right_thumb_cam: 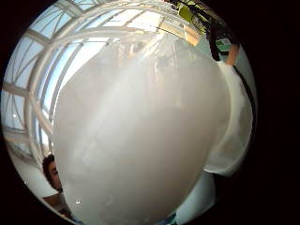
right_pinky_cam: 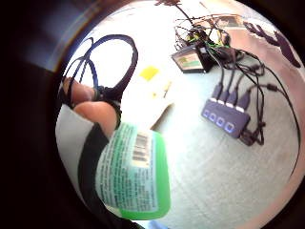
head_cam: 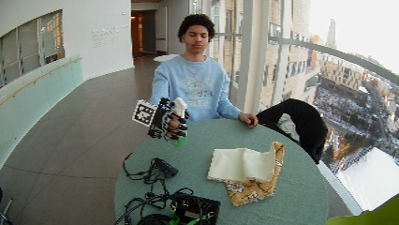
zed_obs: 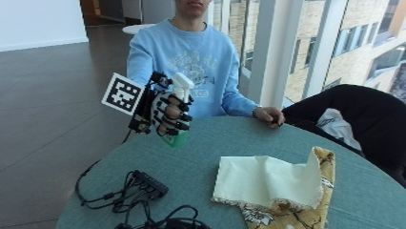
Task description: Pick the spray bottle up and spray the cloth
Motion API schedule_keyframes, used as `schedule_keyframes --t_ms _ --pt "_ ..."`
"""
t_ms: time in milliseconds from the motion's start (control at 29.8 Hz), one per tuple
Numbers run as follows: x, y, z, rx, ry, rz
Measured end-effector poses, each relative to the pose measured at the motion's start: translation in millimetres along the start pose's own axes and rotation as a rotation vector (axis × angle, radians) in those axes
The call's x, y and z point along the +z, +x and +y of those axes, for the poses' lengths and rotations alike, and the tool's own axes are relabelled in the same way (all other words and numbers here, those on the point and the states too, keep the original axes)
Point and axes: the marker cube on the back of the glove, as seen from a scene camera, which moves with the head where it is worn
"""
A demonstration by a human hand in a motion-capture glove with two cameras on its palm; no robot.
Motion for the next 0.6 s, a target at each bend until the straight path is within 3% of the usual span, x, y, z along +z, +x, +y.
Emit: schedule_keyframes --t_ms 604 --pt "76 -48 -74 0.137 -0.446 0.259"
